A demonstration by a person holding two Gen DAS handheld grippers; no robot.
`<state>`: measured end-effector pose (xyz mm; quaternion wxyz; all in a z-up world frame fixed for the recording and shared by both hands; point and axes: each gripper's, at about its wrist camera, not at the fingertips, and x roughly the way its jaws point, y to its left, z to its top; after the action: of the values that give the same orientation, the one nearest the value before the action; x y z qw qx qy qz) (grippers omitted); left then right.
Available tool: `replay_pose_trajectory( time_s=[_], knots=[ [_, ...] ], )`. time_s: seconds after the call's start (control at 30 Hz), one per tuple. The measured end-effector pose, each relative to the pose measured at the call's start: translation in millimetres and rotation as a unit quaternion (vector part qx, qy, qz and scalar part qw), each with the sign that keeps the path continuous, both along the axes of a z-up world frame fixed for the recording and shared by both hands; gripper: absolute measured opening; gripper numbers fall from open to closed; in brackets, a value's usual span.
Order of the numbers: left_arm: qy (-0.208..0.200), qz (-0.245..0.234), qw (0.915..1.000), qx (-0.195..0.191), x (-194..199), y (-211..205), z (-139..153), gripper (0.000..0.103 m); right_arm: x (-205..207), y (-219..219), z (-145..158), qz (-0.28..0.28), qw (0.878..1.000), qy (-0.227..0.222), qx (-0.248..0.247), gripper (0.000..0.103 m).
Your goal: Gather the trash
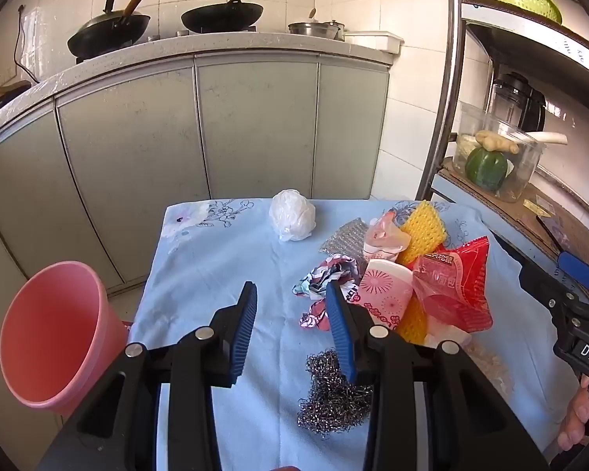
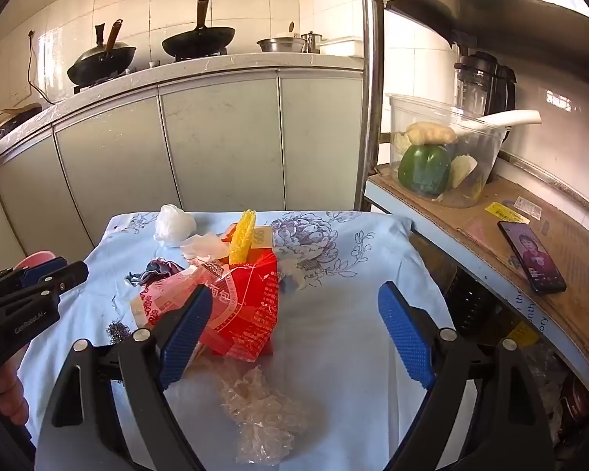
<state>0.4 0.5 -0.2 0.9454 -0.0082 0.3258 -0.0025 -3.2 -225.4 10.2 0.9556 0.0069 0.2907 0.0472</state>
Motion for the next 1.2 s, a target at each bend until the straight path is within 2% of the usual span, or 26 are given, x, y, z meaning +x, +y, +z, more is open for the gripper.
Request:
replay_pose_trajectory(
  time_s=[0.33, 1.2],
  knots=[
    [0.002, 0.002, 1.0, -0.003, 3.7, -1.5, -5.0, 0.036, 1.0, 2.2, -8.0, 0.007, 1.0, 0.001, -0.005, 0.087],
    [-0.007, -0.003, 0.9999, -0.008, -1.5, 1.1, 5.4, 0.036, 0.3, 5.0, 1.8, 0.013, 1.0, -0.004, -0.006, 0.087]
  ],
)
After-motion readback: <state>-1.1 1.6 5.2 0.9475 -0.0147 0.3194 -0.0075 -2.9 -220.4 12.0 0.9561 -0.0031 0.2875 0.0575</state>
